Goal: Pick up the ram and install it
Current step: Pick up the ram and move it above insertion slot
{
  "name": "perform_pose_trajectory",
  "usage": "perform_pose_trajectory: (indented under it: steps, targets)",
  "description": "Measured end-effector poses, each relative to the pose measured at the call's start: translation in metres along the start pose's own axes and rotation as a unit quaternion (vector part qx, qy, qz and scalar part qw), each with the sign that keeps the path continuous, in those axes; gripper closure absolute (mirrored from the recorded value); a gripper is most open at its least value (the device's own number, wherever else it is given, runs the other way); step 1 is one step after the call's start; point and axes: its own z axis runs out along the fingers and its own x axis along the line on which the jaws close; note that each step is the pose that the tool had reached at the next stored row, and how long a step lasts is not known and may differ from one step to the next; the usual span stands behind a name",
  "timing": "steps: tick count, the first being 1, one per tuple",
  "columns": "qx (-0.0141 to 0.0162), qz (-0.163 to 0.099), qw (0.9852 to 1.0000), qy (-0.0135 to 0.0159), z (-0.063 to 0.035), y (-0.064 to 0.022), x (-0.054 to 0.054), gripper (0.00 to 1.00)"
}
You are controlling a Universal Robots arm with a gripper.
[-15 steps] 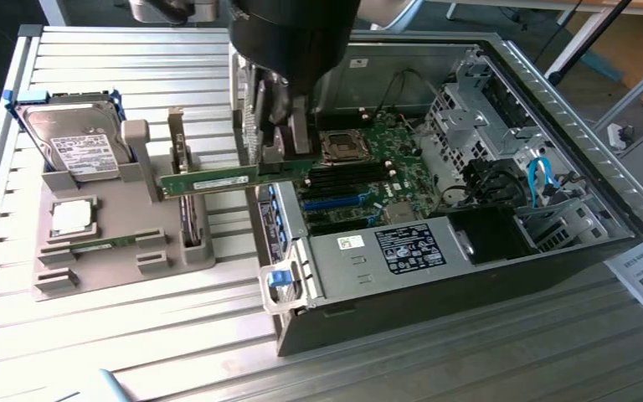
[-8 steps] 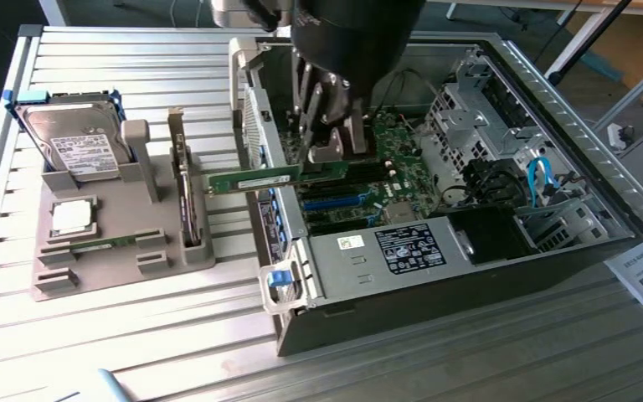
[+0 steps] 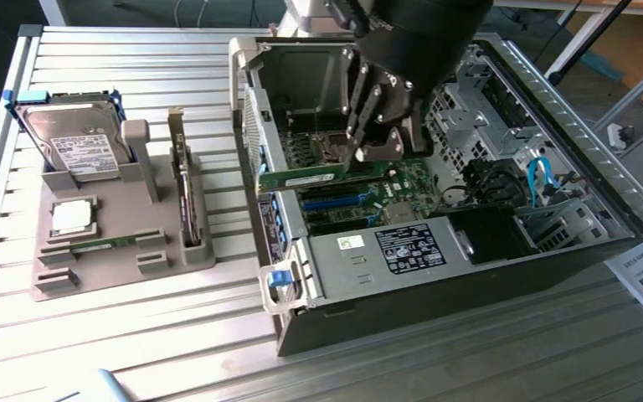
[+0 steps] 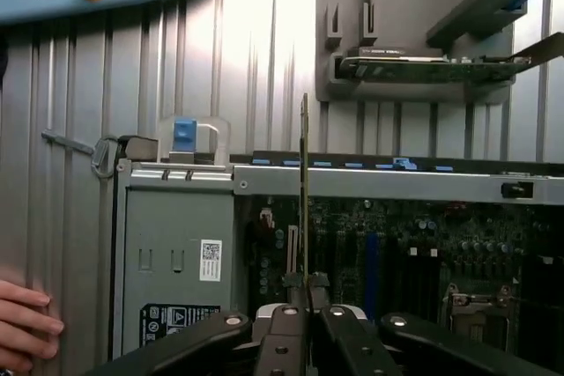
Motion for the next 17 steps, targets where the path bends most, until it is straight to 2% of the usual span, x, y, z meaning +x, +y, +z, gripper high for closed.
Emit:
perform_pose_trajectory:
  steps: [2,13,15,17]
  targets:
    - [-0.0001,0.000,1.0000,0.0000,-0.0004,-0.0135,0.002,0.88]
    - [-0.0005,0.000,1.0000,0.0000,-0.0018,-0.0635,0.009,0.88]
    - [-0.0005,0.000,1.0000,0.0000,-0.0020,-0.0683,0.009,0.88]
    - [-0.0005,0.000,1.0000,0.0000,-0.0020,-0.0686,0.009,0.88]
